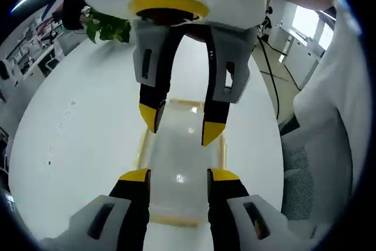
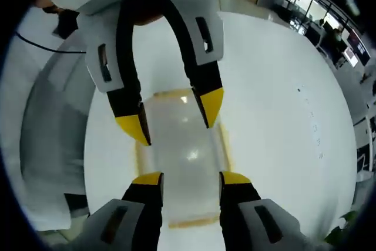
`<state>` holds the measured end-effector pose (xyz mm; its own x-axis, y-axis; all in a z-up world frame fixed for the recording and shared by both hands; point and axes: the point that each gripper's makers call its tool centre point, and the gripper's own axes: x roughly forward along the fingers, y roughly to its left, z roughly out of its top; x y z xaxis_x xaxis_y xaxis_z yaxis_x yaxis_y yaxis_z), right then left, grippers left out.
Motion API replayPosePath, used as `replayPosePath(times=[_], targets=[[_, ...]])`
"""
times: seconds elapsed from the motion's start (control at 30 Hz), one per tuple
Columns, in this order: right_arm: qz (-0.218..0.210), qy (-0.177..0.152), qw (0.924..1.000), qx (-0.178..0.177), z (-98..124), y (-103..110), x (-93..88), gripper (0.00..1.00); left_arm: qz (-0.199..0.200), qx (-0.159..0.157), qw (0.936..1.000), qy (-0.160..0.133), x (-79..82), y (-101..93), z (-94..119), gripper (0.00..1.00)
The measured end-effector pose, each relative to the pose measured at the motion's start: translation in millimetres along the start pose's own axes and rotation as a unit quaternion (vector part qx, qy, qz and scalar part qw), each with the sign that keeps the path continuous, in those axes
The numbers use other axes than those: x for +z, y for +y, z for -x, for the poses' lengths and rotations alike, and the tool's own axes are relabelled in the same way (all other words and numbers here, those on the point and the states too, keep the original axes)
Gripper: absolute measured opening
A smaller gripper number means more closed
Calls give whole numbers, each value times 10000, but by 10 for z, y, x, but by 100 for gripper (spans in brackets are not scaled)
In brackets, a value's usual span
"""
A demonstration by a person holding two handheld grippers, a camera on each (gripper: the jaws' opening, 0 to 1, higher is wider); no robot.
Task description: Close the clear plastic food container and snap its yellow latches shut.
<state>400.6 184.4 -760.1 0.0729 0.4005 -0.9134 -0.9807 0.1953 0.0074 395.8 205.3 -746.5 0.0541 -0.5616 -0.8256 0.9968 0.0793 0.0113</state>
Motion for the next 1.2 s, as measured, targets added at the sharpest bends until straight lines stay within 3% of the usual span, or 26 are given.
replayPosePath(times=[0.83,1.2], targets=[[6,-80,9999,-86,-13,-148,48,41,131,-42,9999,75,-34,-125,-64,42],[63,-18,10000,-45,-59,-213,36,45,-36,35,9999,158,-49,-237,-113,48]])
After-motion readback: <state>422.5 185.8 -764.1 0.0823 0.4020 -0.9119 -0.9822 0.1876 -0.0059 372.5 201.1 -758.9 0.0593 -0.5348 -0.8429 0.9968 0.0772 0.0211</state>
